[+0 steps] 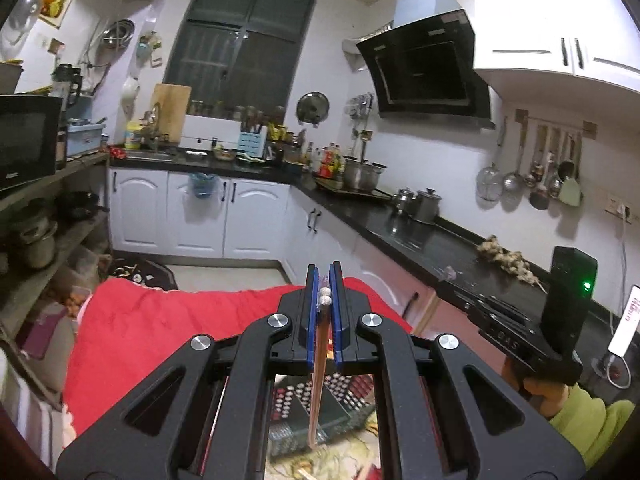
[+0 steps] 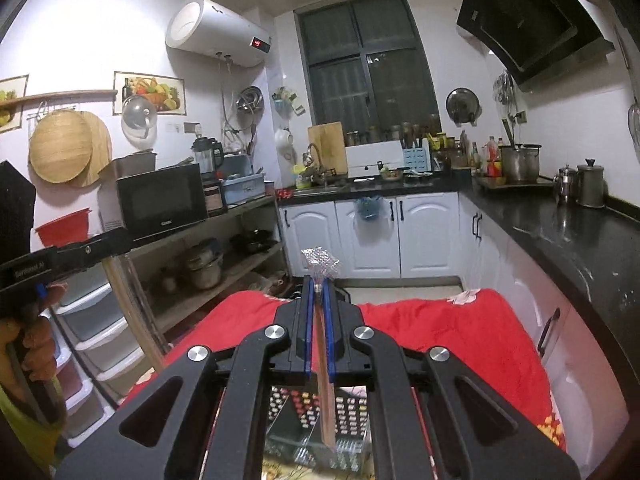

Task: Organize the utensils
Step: 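Lift the chopsticks with both tools and carry them above the green caddy, then open the left tool over the caddy while the right tool opens, dropping chopsticks in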

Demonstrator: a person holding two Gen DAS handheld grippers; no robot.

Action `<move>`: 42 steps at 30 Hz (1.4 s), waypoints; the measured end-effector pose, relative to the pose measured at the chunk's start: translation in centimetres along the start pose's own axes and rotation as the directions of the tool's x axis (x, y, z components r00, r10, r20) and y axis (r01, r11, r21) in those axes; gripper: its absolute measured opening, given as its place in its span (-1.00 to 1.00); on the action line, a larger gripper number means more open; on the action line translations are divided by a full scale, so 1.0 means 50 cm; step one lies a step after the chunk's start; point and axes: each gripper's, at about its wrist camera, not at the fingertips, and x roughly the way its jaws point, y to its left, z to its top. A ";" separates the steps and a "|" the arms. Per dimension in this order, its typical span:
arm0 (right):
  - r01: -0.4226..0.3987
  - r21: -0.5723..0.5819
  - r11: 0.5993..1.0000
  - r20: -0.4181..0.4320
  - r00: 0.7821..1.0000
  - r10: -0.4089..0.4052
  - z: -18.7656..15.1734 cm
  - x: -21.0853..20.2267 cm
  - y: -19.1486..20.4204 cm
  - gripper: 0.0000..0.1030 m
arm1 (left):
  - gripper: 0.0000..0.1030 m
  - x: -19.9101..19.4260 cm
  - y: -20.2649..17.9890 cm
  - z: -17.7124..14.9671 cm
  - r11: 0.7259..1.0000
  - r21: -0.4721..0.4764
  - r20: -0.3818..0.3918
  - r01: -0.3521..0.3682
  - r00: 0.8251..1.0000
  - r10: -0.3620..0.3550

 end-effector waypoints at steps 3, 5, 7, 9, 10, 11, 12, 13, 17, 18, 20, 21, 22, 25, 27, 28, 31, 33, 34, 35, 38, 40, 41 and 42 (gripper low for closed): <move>0.022 -0.010 1.000 0.004 1.000 -0.022 -0.007 0.020 0.003 -0.90 | -0.94 0.025 0.010 -0.001 0.999 0.007 0.007 -0.034 0.999 0.034; 0.031 -0.014 0.999 0.003 1.000 -0.031 -0.014 0.032 0.004 -0.90 | -0.94 0.044 0.018 -0.012 0.999 0.010 0.005 -0.054 0.999 0.054; 0.037 -0.012 0.999 -0.005 0.999 -0.037 -0.026 0.044 0.003 -0.90 | -0.94 0.062 0.019 -0.022 0.998 0.009 -0.002 -0.060 0.998 0.060; 0.037 -0.010 0.999 -0.013 0.999 -0.038 -0.036 0.051 0.003 -0.90 | -0.94 0.084 0.018 -0.036 0.998 0.012 -0.017 -0.064 0.998 0.064; 0.039 -0.011 0.999 -0.017 0.999 -0.039 -0.042 0.054 0.004 -0.90 | -0.94 0.094 0.018 -0.042 0.998 0.011 -0.025 -0.063 0.998 0.063; 0.040 -0.011 0.999 -0.020 0.999 -0.041 -0.047 0.057 0.003 -0.90 | -0.94 0.105 0.018 -0.051 0.998 0.007 -0.036 -0.061 0.997 0.061; 0.043 -0.011 0.999 -0.024 0.999 -0.044 -0.053 0.060 0.003 -0.90 | -0.94 0.113 0.019 -0.060 0.998 0.005 -0.044 -0.062 0.997 0.062; 0.046 -0.009 0.999 -0.028 0.999 -0.046 -0.058 0.062 0.001 -0.90 | -0.93 0.119 0.018 -0.064 0.998 0.007 -0.049 -0.064 0.997 0.064; 0.053 0.003 0.999 -0.042 0.998 -0.053 -0.076 0.068 0.000 -0.89 | -0.93 0.143 0.012 -0.103 0.995 0.045 -0.068 -0.090 0.993 0.093; 0.056 0.009 0.998 -0.049 0.997 -0.056 -0.082 0.070 -0.003 -0.89 | -0.93 0.148 0.011 -0.111 0.995 0.046 -0.077 -0.091 0.993 0.095; 0.059 0.018 0.998 -0.059 0.997 -0.057 -0.091 0.073 -0.006 -0.89 | -0.93 0.159 0.009 -0.128 0.994 0.054 -0.094 -0.099 0.990 0.104; 0.060 0.027 0.998 -0.067 0.996 -0.058 -0.097 0.076 -0.010 -0.89 | -0.93 0.163 0.009 -0.135 0.993 0.059 -0.100 -0.103 0.989 0.109; 0.062 0.033 0.998 -0.071 0.996 -0.060 -0.102 0.076 -0.011 -0.89 | -0.93 0.167 0.009 -0.143 0.993 0.062 -0.110 -0.104 0.988 0.111; 0.070 0.045 0.997 -0.088 0.994 -0.066 -0.114 0.078 -0.017 -0.89 | -0.79 0.174 0.015 -0.159 0.993 0.056 -0.125 -0.103 0.986 0.109; 0.072 0.058 0.996 -0.104 0.992 -0.066 -0.121 0.079 -0.022 -0.84 | -0.41 0.174 0.018 -0.166 0.993 0.049 -0.128 -0.111 0.985 0.117; 0.074 0.063 0.995 -0.109 0.992 -0.066 -0.123 0.079 -0.023 -0.72 | -0.30 0.173 0.020 -0.169 0.993 0.040 -0.129 -0.113 0.985 0.117; 0.080 0.076 0.994 -0.115 0.991 -0.071 -0.130 0.072 -0.027 -0.48 | 0.10 0.164 0.027 -0.177 0.991 0.015 -0.129 -0.131 0.983 0.132; 0.082 0.079 0.993 -0.119 0.990 -0.072 -0.135 0.067 -0.029 -0.46 | 0.42 0.154 0.028 -0.183 0.990 0.008 -0.127 -0.140 0.982 0.140; 0.083 0.083 0.993 -0.121 0.990 -0.073 -0.137 0.064 -0.031 -0.43 | 0.48 0.151 0.029 -0.186 0.990 0.006 -0.126 -0.144 0.982 0.144; 0.082 0.085 0.993 -0.122 0.990 -0.072 -0.139 0.061 -0.031 -0.37 | 0.62 0.146 0.028 -0.189 0.989 0.003 -0.126 -0.150 0.981 0.149; 0.089 0.087 0.992 -0.127 0.989 -0.077 -0.144 0.050 -0.032 -0.32 | 0.80 0.135 0.025 -0.197 0.985 -0.002 -0.123 -0.172 0.978 0.170; 0.093 0.084 0.992 -0.130 0.988 -0.082 -0.149 0.044 -0.032 -0.25 | 0.80 0.130 0.023 -0.201 0.984 0.000 -0.127 -0.179 0.976 0.177; 0.096 0.083 0.992 -0.133 0.987 -0.085 -0.151 0.041 -0.032 -0.22 | 0.80 0.125 0.023 -0.203 0.982 -0.003 -0.128 -0.187 0.974 0.185; 0.097 0.083 0.992 -0.136 0.987 -0.085 -0.151 0.038 -0.032 -0.21 | 0.80 0.120 0.024 -0.204 0.982 -0.010 -0.123 -0.189 0.975 0.187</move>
